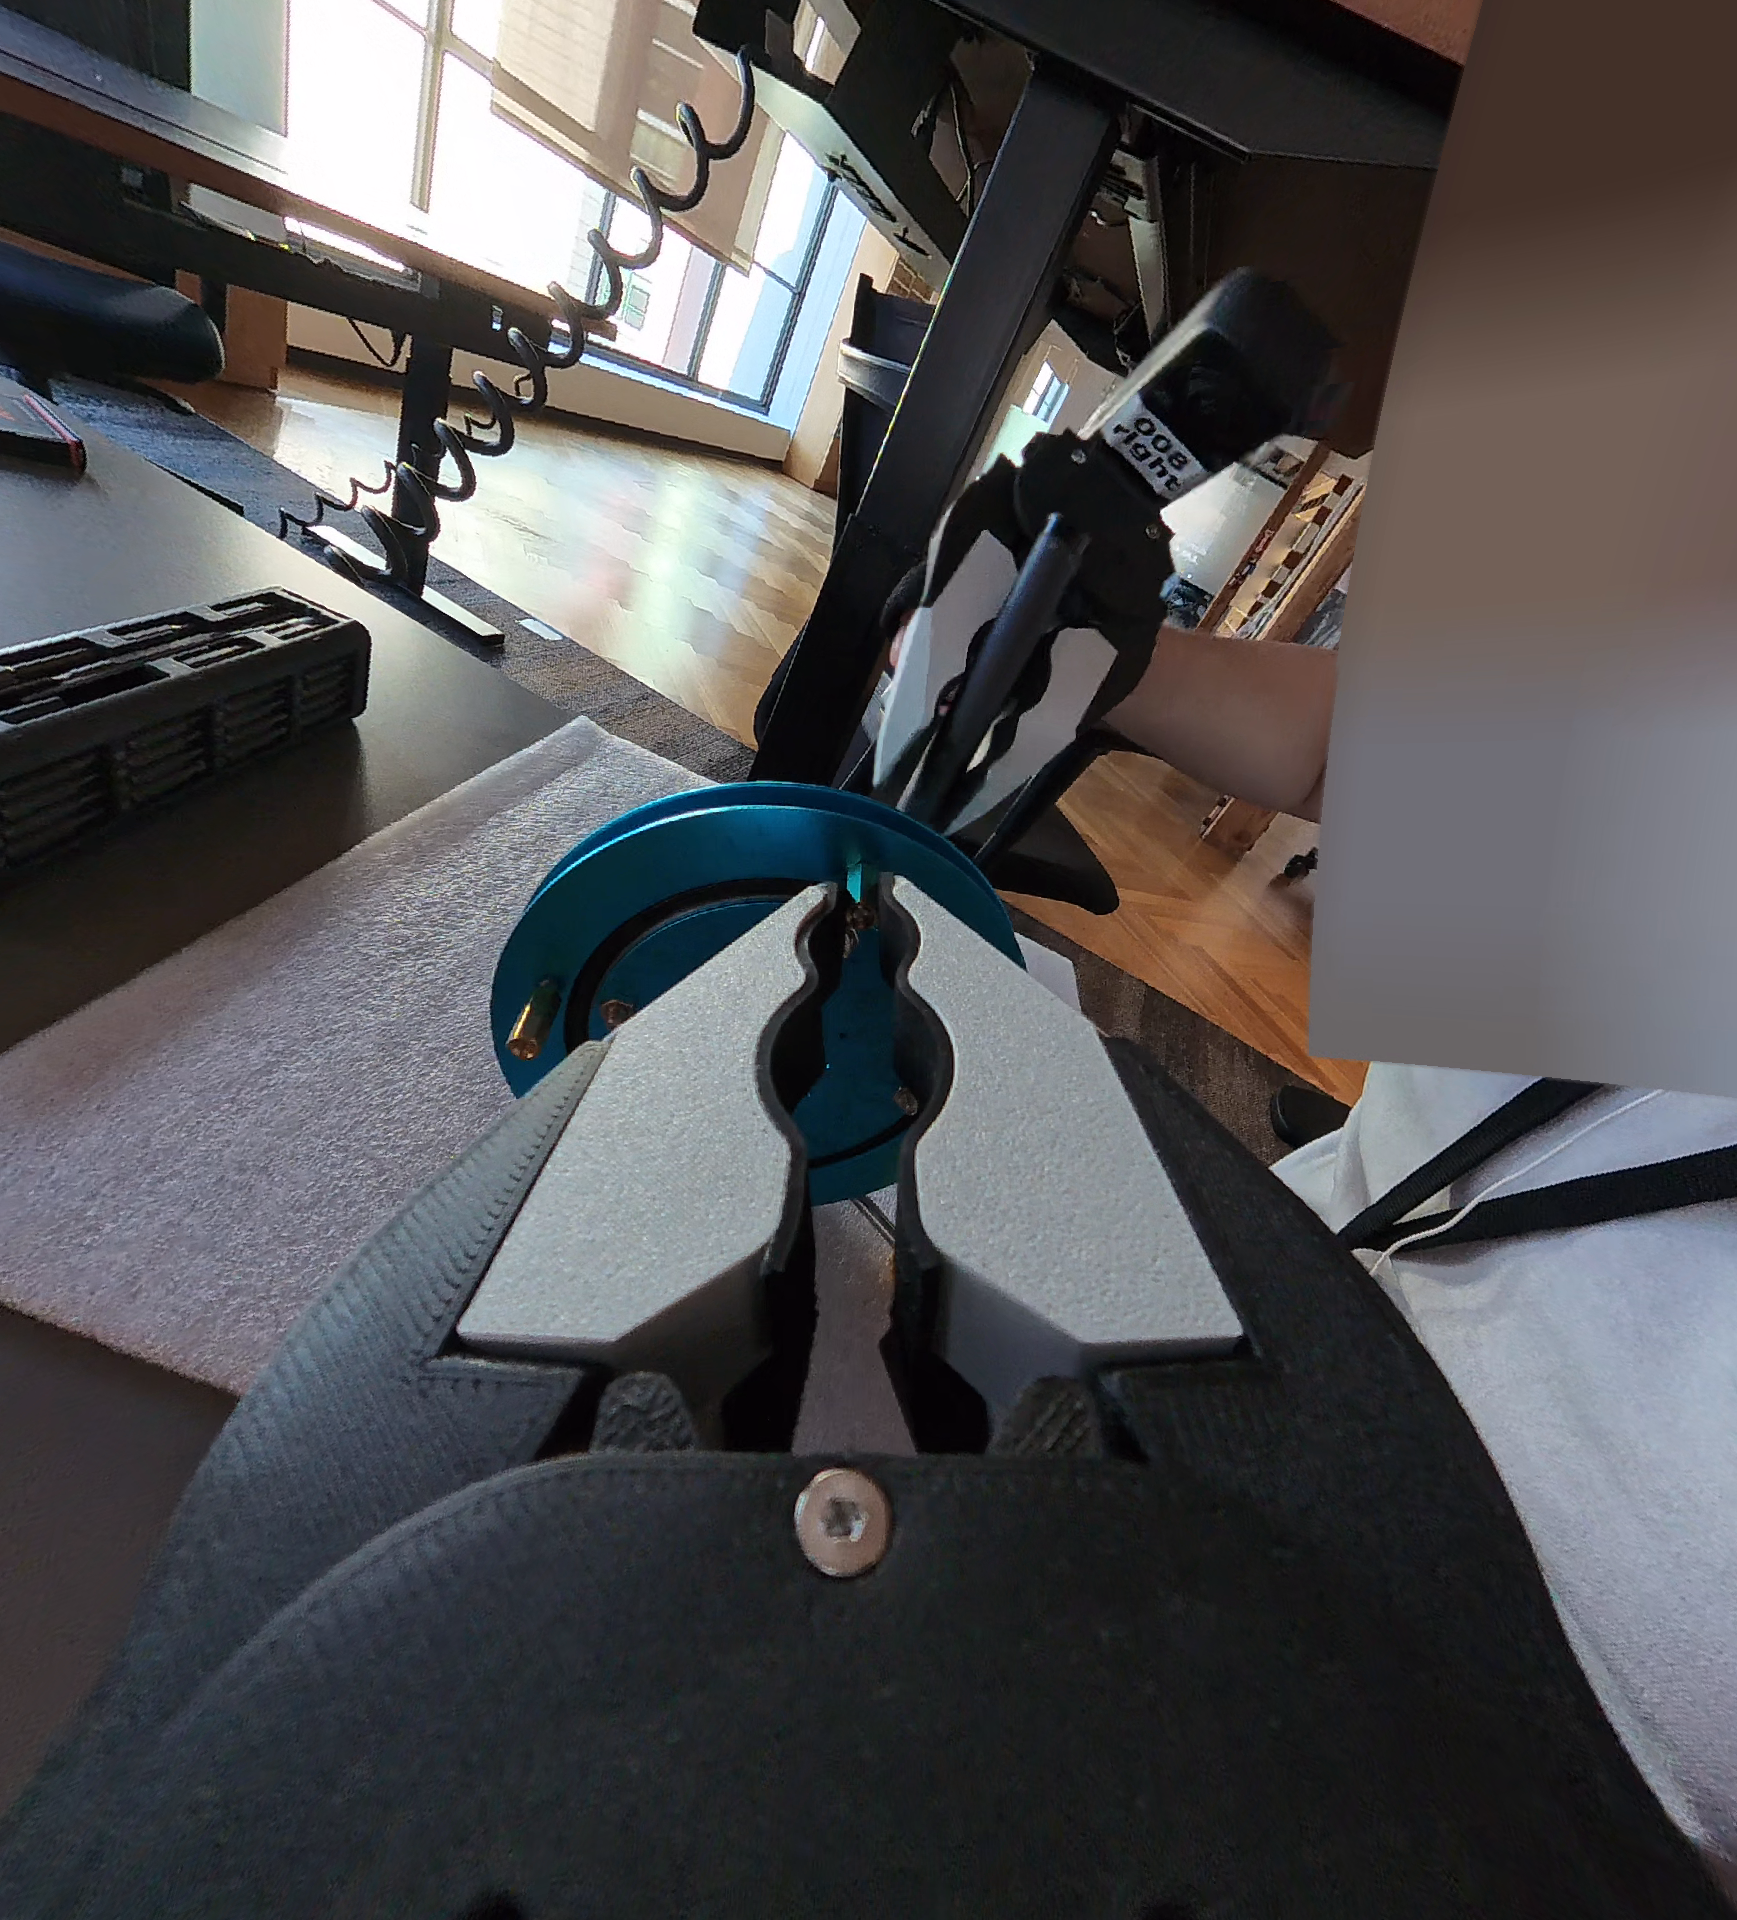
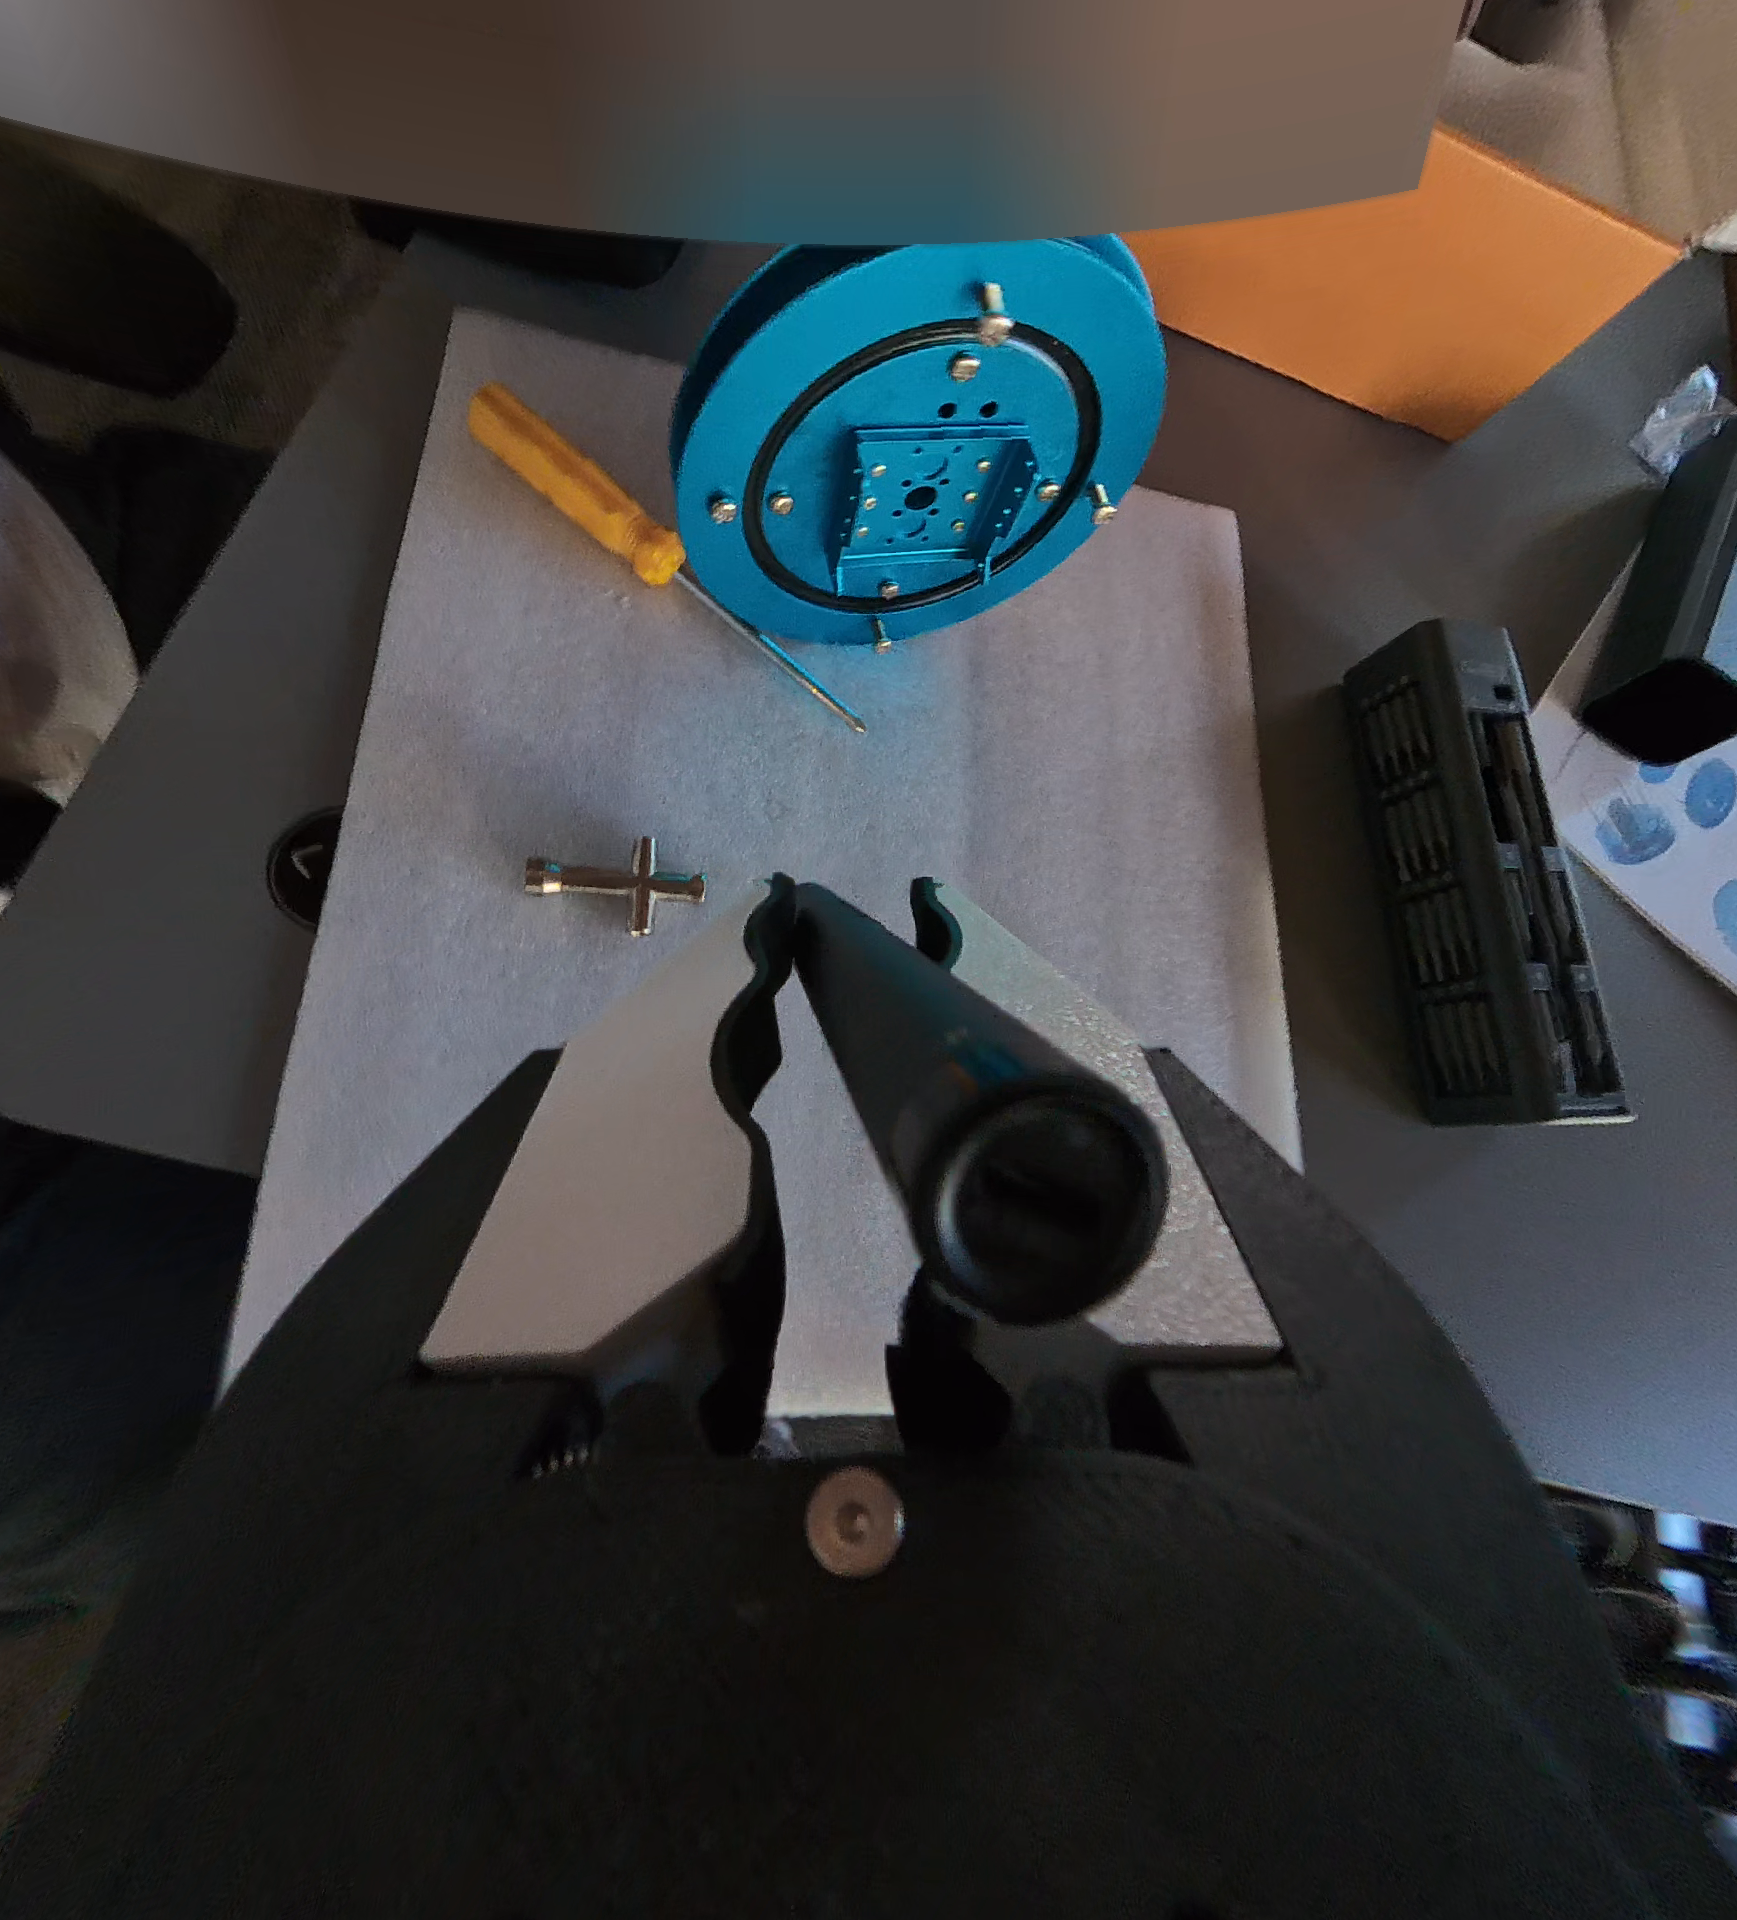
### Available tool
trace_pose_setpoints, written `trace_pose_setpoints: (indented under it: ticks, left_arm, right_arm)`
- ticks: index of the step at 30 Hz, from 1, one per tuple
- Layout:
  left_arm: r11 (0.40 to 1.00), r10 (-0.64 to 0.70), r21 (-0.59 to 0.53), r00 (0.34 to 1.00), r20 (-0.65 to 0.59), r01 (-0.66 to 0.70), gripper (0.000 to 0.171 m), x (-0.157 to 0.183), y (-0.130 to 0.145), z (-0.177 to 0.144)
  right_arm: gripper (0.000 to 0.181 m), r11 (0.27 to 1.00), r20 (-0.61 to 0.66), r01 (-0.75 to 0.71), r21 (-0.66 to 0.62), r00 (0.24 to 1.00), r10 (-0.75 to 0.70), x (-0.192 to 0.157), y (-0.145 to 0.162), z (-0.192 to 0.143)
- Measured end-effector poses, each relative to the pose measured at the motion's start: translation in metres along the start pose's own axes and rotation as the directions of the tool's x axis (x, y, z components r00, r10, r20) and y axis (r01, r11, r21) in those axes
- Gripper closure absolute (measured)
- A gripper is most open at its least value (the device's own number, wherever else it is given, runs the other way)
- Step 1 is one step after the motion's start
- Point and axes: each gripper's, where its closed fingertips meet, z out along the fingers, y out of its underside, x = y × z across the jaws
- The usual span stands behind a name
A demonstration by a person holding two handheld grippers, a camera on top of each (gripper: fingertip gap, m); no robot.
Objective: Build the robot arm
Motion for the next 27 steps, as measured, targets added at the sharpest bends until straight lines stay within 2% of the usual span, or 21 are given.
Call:
trace_pose_setpoints:
  ticks: [4, 7, 10, 14, 17, 23, 27]
  left_arm:
    - [1.000, 0.000, 0.000, 1.000, 0.000, 0.000, 0.167, 0.000, 0.000, 0.000]
    - [1.000, -0.001, 0.001, 1.000, 0.000, 0.001, 0.167, 0.000, 0.000, 0.000]
    - [1.000, -0.002, 0.000, 1.000, -0.003, 0.002, 0.168, 0.000, 0.000, 0.000]
    - [1.000, -0.001, -0.003, 1.000, -0.007, 0.001, 0.167, 0.001, 0.000, 0.001]
    - [1.000, -0.002, -0.003, 1.000, -0.006, 0.002, 0.168, 0.000, 0.000, 0.001]
    - [1.000, -0.003, -0.002, 1.000, -0.004, 0.003, 0.167, 0.000, 0.000, 0.001]
    - [1.000, -0.003, -0.003, 1.000, -0.005, 0.003, 0.167, 0.000, 0.000, 0.001]
  right_arm:
    - [0.158, 0.945, 0.060, -0.318, 0.075, 0.947, 0.314, 0.013, 0.007, 0.000]
    - [0.160, 0.888, 0.091, -0.447, 0.108, 0.894, 0.439, 0.018, 0.018, -0.002]
    - [0.162, 0.908, 0.116, -0.402, 0.121, 0.914, 0.389, 0.008, 0.024, -0.005]
    - [0.164, 0.971, 0.083, -0.204, 0.126, 0.977, 0.195, -0.005, 0.024, -0.008]
    - [0.164, 0.985, 0.055, -0.108, 0.135, 0.993, 0.101, -0.007, 0.019, -0.007]
    - [0.165, 0.925, 0.084, -0.288, 0.248, 0.958, 0.275, 0.001, 0.011, -0.006]
    - [0.165, 0.901, 0.108, -0.325, 0.289, 0.946, 0.307, -0.002, 0.008, -0.006]
